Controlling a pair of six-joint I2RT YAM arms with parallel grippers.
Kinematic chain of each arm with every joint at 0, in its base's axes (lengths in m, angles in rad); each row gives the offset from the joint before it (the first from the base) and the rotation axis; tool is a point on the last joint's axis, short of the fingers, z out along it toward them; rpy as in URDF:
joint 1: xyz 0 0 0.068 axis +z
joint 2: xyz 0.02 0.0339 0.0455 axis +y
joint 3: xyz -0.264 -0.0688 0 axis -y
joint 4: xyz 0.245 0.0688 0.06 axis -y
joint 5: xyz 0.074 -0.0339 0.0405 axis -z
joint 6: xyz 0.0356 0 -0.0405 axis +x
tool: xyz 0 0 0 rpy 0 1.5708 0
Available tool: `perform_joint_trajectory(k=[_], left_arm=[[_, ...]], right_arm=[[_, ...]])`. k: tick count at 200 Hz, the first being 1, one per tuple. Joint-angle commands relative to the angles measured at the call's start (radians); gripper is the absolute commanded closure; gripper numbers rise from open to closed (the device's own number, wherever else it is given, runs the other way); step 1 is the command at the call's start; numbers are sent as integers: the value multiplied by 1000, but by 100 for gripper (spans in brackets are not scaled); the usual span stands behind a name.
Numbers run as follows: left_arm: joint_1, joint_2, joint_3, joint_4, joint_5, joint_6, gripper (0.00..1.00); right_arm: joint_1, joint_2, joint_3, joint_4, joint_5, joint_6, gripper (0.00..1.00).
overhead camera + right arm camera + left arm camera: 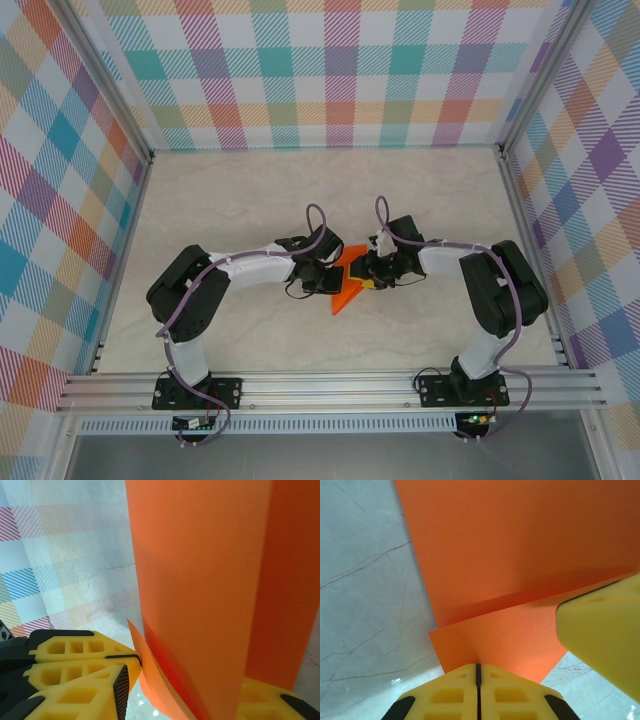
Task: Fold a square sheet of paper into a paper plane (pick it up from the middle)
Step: Third fold the triangle at the center of the table, then move the paper to the center of the table.
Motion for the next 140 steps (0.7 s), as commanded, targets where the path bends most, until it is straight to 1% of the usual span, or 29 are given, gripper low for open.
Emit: perform_joint_trajectory(k=[1,28,53,85,119,130,140], left_arm=[[7,-19,-16,16,-21,-8,92],[2,-52,-51,55,-16,-19,90],[-25,-97,-83,73,-41,-11,83],[-86,-145,-121,62,-156,-1,76],[-161,-165,-146,71,-282,0,69],[-183,-166,-145,69,-318,3,65],[-199,-169,-145,67,-343,3,64]], right_arm=[[10,15,27,-31,-3,-55,62],[18,24,27,-43,24,-62,68],[23,30,22,-26,34,-41,76],[27,22,18,-12,55,8,84],[27,12,7,20,55,80,89],[29,9,0,44,43,113,89],[31,1,-10,61,39,138,89]])
